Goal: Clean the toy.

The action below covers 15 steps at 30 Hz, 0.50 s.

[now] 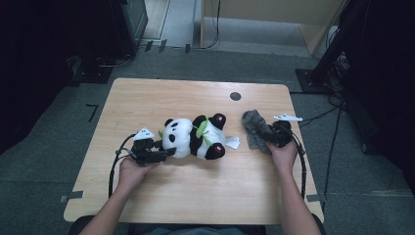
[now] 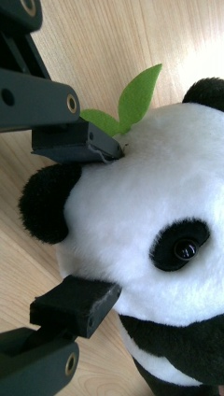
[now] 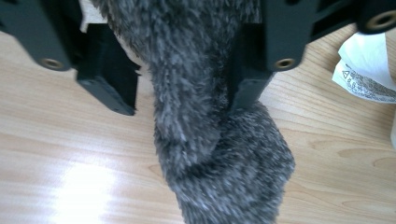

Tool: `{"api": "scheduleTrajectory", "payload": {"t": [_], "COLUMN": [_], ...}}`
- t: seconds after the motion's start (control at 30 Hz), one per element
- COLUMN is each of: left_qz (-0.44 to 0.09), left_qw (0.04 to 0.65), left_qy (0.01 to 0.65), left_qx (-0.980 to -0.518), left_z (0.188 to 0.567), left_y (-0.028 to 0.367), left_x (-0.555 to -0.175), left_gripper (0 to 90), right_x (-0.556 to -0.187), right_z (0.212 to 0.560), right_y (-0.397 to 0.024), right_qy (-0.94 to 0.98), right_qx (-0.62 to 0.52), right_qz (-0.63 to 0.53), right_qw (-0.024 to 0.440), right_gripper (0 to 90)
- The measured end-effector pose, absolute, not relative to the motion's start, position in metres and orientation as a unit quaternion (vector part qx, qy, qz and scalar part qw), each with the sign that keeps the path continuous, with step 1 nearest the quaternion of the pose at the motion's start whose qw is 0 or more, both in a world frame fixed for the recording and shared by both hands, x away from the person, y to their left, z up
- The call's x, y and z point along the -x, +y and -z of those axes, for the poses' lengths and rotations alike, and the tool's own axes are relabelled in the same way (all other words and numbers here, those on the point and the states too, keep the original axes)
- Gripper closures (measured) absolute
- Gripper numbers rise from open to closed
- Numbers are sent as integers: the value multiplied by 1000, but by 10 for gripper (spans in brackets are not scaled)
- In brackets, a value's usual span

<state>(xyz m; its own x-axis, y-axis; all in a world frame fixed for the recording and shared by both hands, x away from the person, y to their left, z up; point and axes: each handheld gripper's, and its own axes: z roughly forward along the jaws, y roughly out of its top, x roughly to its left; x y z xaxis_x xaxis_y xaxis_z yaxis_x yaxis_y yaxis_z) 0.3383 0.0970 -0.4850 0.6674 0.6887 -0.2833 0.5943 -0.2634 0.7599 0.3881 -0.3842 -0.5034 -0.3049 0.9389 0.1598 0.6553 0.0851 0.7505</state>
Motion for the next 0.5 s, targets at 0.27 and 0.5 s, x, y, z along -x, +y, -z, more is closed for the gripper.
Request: {"api": "scheduleTrajectory", "payload": {"t": [0.27, 0.5], "left_qz": [-52, -53], "left_qw": [457, 455], "left_qy": [401, 399], "left_qx": [-793, -794], "left_z": [486, 486], "left_y": [98, 97], "left_x": [-339, -340], "left_gripper": [310, 191], "right_x": [-382, -373], "right_z": [489, 478], "right_y": [-379, -370], "right_qy": [704, 704], "right_qx": [-546, -530], "right_qz": [-398, -425], "right_qw": [220, 207], "right_gripper": [294, 275]}}
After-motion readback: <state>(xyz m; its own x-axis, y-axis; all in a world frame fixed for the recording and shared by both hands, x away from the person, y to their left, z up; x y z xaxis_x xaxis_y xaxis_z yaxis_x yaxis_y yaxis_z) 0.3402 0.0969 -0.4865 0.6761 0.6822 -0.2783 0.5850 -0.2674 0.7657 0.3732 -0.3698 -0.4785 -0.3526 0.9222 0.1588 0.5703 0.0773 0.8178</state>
